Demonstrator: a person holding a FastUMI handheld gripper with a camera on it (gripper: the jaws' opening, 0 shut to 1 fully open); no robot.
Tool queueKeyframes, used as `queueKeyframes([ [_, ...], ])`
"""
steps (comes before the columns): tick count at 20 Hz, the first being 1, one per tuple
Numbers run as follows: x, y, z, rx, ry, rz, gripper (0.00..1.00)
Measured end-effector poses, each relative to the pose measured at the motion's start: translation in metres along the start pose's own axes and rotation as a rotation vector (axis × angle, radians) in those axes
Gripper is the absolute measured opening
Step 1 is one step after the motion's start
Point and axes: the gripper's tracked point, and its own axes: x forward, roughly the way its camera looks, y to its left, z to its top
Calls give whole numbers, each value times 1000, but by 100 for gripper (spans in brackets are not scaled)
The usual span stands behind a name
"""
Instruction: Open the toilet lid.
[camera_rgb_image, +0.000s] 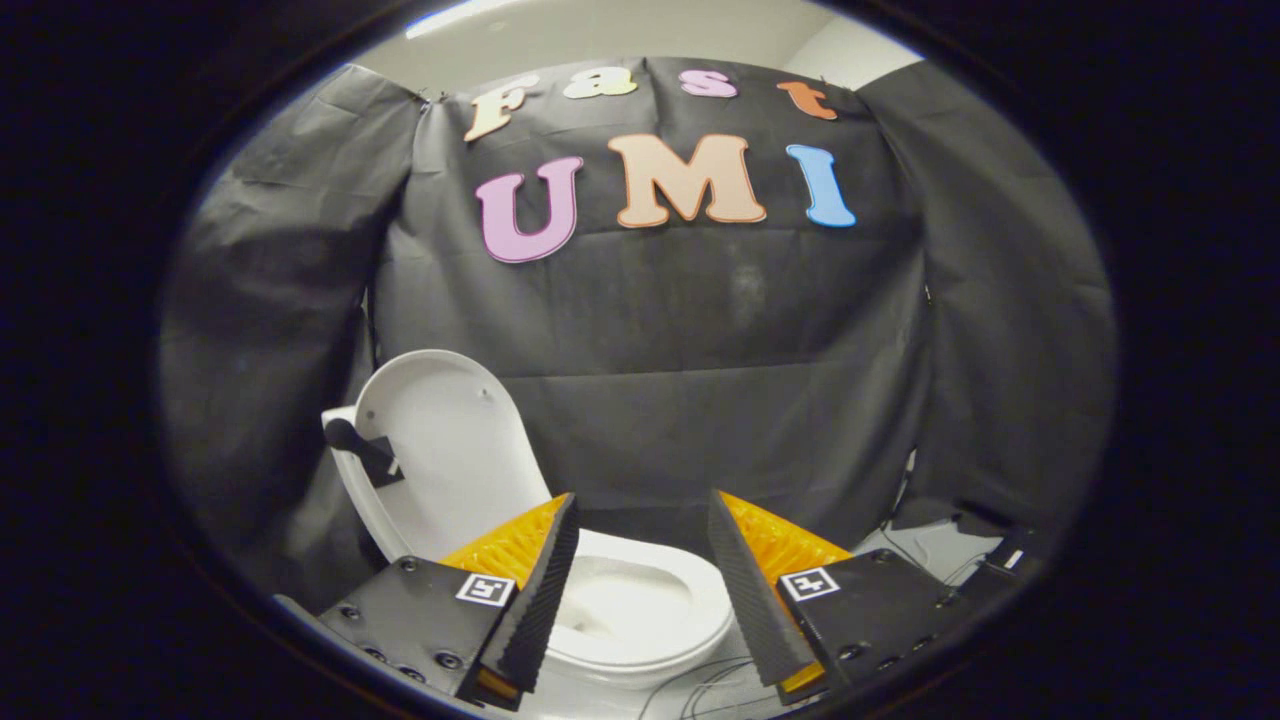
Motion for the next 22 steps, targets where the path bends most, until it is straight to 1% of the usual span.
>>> queueKeyframes([
  [7, -11, -45, -7, -21, 49, -47, 81],
  [10, -16, -47, -16, -41, 92, -33, 81],
  [11, -17, -45, -16, -38, 101, -20, 81],
  [13, -17, -53, -24, -15, 136, -27, 81],
  [18, -21, -46, -12, 44, 102, -2, 81],
  [20, -22, -49, -4, 40, 73, -9, 81],
  [22, -21, -53, -6, 47, 73, -25, 81],
])
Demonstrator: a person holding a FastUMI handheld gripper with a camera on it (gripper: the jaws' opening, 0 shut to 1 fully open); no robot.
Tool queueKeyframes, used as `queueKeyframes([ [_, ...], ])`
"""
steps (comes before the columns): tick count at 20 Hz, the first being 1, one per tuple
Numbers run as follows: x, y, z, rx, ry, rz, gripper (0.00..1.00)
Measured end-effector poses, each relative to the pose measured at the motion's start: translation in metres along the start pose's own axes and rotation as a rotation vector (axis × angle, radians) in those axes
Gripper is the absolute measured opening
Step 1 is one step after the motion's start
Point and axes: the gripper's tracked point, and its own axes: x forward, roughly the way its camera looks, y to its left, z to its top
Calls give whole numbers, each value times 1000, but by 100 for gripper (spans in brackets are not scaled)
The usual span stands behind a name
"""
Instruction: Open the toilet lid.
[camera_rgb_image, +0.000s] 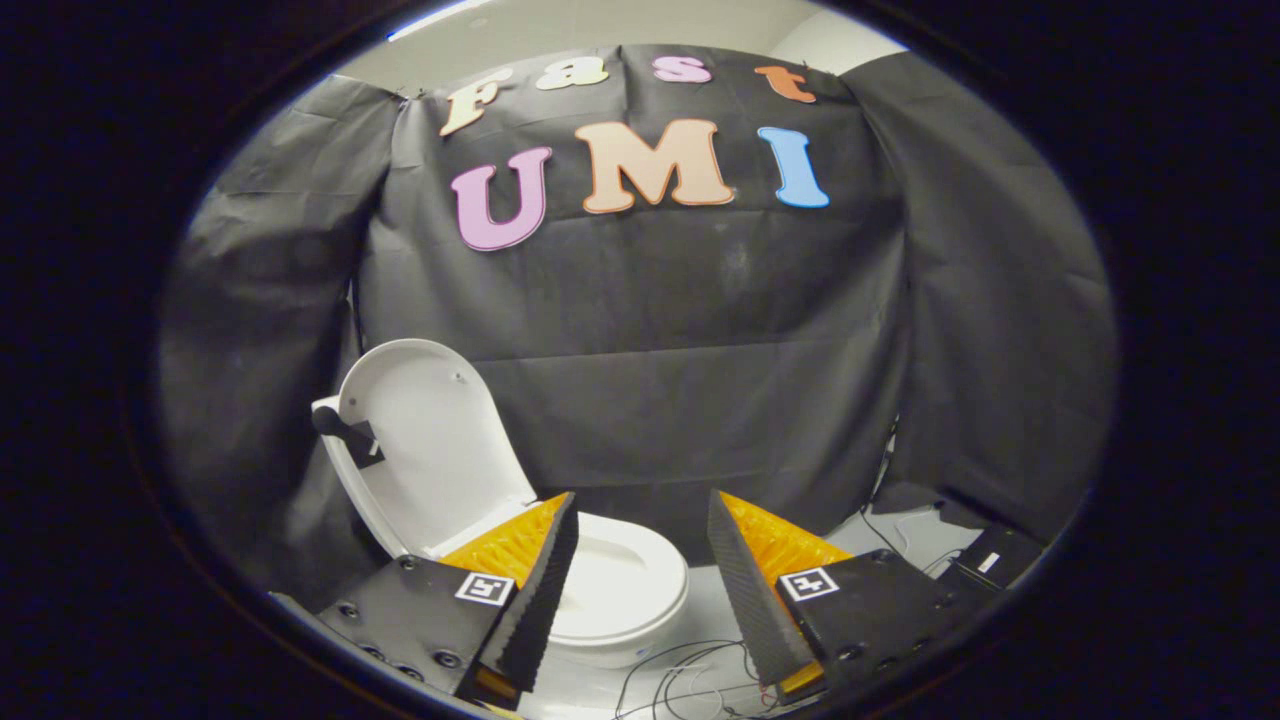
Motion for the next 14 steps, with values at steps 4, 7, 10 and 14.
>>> queueKeyframes([
  [4, 4, 16, -12, -10, 37, 42, 81],
  [7, 5, 23, -20, -38, 74, 64, 81],
  [10, 3, 20, -13, -92, 32, 47, 82],
  [14, -4, 1, 0, -94, -6, -12, 82],
])
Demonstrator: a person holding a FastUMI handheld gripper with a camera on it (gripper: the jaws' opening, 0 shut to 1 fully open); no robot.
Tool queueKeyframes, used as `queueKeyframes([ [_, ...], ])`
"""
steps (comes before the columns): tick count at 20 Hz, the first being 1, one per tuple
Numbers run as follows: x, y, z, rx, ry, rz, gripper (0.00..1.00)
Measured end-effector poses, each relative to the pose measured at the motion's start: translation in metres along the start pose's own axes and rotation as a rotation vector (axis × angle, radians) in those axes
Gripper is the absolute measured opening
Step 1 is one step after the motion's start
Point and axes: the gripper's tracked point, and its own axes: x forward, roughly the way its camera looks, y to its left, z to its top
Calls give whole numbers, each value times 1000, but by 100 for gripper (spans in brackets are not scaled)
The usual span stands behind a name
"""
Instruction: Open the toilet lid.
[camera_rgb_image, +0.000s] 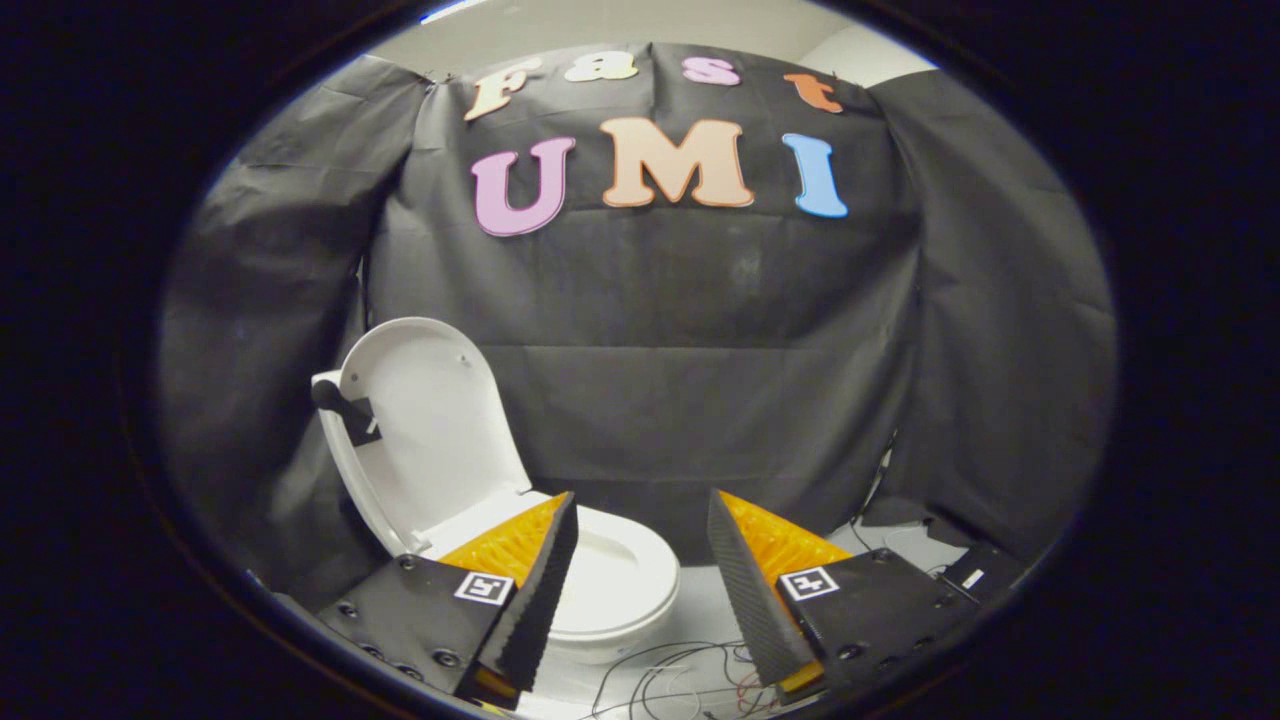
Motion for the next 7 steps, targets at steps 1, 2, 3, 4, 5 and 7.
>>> queueKeyframes([
  [1, -5, -8, 5, 14, -16, -17, 81],
  [2, -5, -7, 8, 30, -30, -14, 81],
  [3, -7, -1, 11, 38, -42, 4, 81],
  [4, -8, 6, 11, 39, -47, 28, 81],
  [5, -9, 12, 10, 38, -44, 55, 81],
  [7, -15, 19, -2, 34, -5, 97, 81],
])
